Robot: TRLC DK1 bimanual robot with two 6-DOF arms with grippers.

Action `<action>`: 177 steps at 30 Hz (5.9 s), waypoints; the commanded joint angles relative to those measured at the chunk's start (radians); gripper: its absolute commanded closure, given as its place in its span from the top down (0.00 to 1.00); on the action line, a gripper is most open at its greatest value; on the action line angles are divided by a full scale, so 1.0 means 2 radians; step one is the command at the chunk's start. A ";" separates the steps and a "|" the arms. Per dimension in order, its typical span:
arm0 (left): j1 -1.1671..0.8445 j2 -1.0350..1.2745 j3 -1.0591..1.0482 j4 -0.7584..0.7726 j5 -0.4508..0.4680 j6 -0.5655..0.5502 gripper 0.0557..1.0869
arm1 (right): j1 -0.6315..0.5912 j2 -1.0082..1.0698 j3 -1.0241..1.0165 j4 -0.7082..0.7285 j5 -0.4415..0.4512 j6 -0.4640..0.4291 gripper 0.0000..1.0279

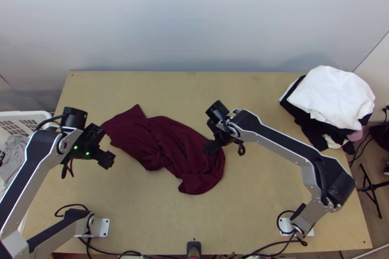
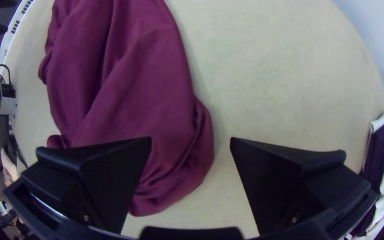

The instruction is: Fold the t-shirt

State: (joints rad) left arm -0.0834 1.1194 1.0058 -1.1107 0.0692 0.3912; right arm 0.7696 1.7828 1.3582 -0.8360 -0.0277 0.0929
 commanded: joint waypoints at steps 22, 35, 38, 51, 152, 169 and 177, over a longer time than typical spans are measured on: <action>0.006 0.007 -0.041 0.027 -0.018 -0.005 0.95 | -0.002 0.018 -0.030 0.133 0.023 -0.027 0.03; 0.001 0.020 -0.027 0.048 -0.018 -0.005 0.95 | -0.076 -0.151 0.224 0.015 0.082 -0.080 0.03; 0.001 0.024 -0.019 0.062 -0.018 -0.007 0.95 | -0.096 -0.158 0.332 0.011 0.123 -0.115 0.03; -0.001 0.066 0.016 0.109 -0.018 -0.012 0.95 | -0.047 -0.228 0.455 0.130 0.296 -0.225 0.03; -0.514 0.604 0.529 0.045 0.086 -0.082 0.86 | -0.327 -0.345 -0.278 0.327 0.291 -0.247 0.03; -0.503 0.627 0.589 0.033 0.089 -0.081 0.04 | -0.313 -0.351 -0.257 0.318 0.291 -0.247 0.03; -0.481 0.556 0.585 -0.011 0.117 -0.087 0.04 | -0.308 -0.395 -0.248 0.285 0.292 -0.247 0.03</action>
State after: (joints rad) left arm -1.0775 2.3241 2.1746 -1.0771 0.2741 0.2241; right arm 0.1459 1.0512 0.8444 -0.2214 0.5549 -0.4007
